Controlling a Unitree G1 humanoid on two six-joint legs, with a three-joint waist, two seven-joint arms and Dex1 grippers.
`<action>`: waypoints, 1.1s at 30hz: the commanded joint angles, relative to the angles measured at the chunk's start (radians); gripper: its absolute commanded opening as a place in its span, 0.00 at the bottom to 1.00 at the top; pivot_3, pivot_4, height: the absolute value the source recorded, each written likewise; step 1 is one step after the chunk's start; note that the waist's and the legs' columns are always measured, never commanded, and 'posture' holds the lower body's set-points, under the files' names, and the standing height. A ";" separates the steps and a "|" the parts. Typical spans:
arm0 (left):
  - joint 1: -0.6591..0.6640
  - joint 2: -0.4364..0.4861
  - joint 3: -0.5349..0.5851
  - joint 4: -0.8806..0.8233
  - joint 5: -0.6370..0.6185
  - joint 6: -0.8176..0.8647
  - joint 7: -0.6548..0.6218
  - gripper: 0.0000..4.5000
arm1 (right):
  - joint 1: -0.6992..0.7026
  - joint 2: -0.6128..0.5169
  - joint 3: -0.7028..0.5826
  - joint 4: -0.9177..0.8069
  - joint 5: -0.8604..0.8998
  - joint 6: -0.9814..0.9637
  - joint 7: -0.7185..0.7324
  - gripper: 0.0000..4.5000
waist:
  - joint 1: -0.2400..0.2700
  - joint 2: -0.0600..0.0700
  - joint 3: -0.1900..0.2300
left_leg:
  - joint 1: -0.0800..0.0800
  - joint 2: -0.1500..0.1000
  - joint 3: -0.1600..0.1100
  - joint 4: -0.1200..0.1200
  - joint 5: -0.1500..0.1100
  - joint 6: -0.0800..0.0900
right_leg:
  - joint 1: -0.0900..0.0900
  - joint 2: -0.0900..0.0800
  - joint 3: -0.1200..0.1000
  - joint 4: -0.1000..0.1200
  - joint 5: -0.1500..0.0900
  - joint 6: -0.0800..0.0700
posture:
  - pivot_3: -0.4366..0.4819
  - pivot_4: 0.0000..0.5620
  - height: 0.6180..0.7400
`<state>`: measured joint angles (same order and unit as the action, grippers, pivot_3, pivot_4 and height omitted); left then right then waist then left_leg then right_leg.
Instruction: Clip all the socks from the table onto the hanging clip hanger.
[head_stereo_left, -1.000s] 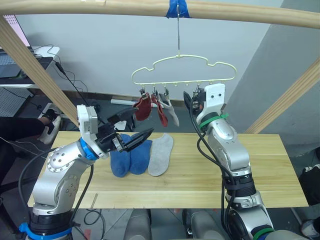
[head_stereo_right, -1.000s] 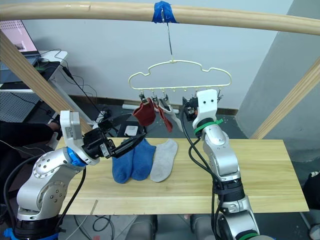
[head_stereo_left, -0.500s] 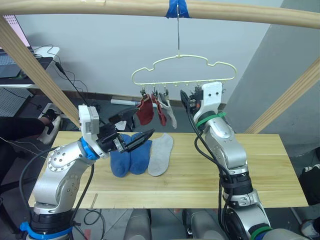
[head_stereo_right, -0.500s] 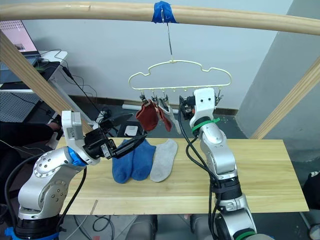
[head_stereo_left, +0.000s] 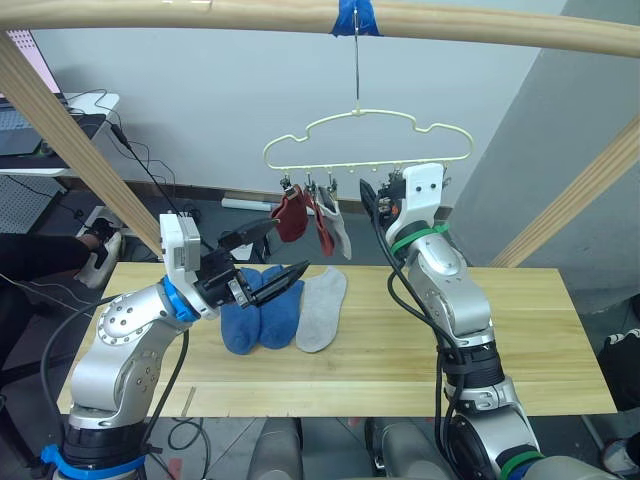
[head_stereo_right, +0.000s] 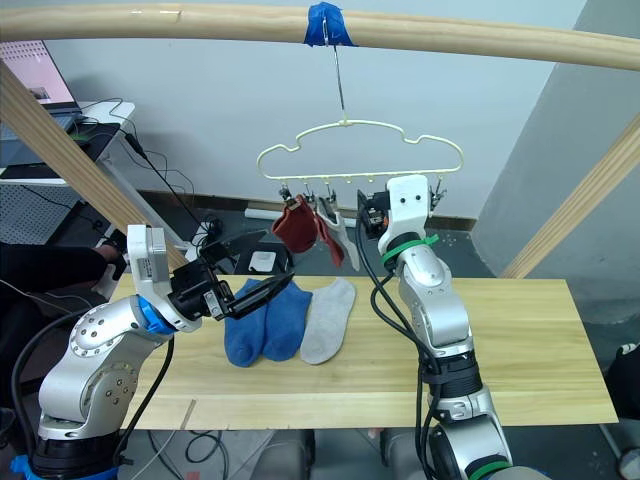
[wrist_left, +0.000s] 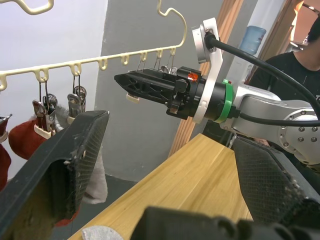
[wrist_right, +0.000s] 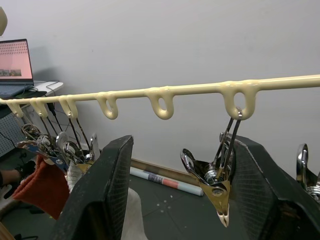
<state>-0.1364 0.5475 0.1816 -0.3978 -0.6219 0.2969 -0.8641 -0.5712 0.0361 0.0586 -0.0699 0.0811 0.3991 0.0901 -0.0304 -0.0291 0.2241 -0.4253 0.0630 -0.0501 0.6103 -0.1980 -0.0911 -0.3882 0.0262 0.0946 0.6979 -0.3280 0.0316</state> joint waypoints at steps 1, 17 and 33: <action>-0.005 0.008 0.000 -0.020 0.001 -0.022 -0.007 1.00 | -0.026 -0.002 -0.009 -0.020 0.005 -0.028 0.001 0.64 | 0.000 0.000 0.000 | 0.000 0.000 0.000 0.000 0.000 0.000 | 0.000 0.000 0.000 0.000 0.000 0.000 | 0.54 0.36 1.00; 0.020 0.006 -0.011 -0.042 0.008 -0.037 -0.012 1.00 | -0.025 -0.010 -0.015 -0.018 0.007 -0.033 -0.002 0.01 | 0.000 0.000 0.000 | 0.000 0.000 0.000 0.000 0.000 0.000 | 0.000 0.000 0.000 0.000 0.000 0.000 | 0.54 0.35 1.00; -0.013 0.028 -0.169 0.138 0.148 0.220 0.166 1.00 | -0.035 -0.202 -0.031 -0.042 0.085 0.047 0.219 0.01 | 0.000 0.001 0.000 | 0.000 0.000 0.000 0.000 0.000 0.000 | 0.000 0.000 0.000 0.000 0.000 0.000 | 0.50 0.38 1.00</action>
<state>-0.1223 0.5830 0.0530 -0.2655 -0.5138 0.5222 -0.7059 -0.5809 -0.1577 0.0401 -0.0722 0.1420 0.4403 0.2789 -0.0307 -0.0285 0.2245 -0.4253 0.0625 -0.0500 0.6104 -0.1981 -0.0909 -0.3881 0.0262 0.0945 0.6978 -0.3280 0.0317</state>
